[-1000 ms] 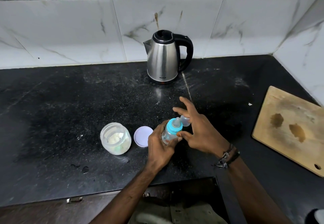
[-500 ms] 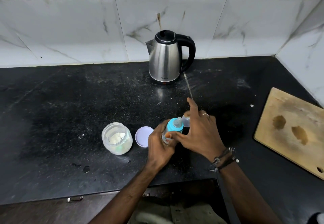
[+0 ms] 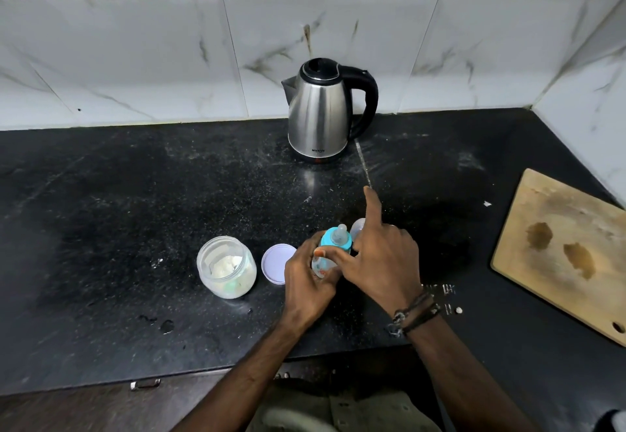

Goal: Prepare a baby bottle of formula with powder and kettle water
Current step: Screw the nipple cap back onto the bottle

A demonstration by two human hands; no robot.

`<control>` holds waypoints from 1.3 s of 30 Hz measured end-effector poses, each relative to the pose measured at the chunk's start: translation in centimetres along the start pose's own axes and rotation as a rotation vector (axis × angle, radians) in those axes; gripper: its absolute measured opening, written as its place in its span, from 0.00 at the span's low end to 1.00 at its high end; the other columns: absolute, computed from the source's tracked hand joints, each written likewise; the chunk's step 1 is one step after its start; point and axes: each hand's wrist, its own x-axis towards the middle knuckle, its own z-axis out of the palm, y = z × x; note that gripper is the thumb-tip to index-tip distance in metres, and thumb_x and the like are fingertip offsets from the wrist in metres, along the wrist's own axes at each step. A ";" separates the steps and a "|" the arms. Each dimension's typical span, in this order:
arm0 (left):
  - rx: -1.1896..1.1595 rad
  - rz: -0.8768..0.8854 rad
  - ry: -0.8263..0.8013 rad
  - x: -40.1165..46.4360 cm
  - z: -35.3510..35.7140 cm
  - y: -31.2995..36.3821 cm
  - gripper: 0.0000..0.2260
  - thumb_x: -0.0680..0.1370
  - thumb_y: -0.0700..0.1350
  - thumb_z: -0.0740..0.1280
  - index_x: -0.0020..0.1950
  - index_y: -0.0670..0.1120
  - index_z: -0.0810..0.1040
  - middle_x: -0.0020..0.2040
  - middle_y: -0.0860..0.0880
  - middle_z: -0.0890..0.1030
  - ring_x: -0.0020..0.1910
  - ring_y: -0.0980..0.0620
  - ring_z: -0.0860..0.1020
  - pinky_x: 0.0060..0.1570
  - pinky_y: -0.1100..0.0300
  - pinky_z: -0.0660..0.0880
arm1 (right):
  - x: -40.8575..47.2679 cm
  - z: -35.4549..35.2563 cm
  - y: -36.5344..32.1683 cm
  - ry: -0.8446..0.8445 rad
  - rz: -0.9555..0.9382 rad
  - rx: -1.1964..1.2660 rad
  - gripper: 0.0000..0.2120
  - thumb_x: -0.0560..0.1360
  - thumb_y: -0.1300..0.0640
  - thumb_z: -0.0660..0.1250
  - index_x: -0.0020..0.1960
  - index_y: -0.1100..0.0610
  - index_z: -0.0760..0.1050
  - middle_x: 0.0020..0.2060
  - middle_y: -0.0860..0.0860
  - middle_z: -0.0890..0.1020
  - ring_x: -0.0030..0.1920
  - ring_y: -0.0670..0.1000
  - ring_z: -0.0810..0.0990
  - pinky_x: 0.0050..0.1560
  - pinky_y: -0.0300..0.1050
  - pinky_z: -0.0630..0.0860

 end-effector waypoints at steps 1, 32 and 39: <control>0.006 0.001 -0.003 0.0 -0.1 0.0 0.25 0.70 0.36 0.73 0.66 0.52 0.79 0.57 0.56 0.86 0.57 0.56 0.84 0.57 0.59 0.80 | 0.2 -0.1 0.3 -0.024 0.005 0.020 0.58 0.64 0.26 0.66 0.79 0.54 0.43 0.51 0.52 0.85 0.53 0.56 0.83 0.54 0.53 0.75; 0.061 0.011 -0.048 0.6 -0.5 0.3 0.29 0.70 0.33 0.68 0.67 0.57 0.76 0.58 0.57 0.85 0.59 0.56 0.83 0.59 0.59 0.78 | 0.0 2.5 1.4 -0.108 0.035 0.749 0.39 0.67 0.58 0.80 0.70 0.45 0.63 0.58 0.42 0.84 0.63 0.40 0.78 0.70 0.49 0.72; -0.017 -0.044 -0.140 0.5 -0.9 0.7 0.25 0.73 0.37 0.70 0.68 0.52 0.75 0.59 0.56 0.84 0.61 0.57 0.82 0.61 0.60 0.78 | 0.4 2.8 2.3 -0.216 -0.021 0.887 0.40 0.70 0.64 0.77 0.75 0.48 0.63 0.58 0.44 0.84 0.64 0.43 0.79 0.71 0.50 0.71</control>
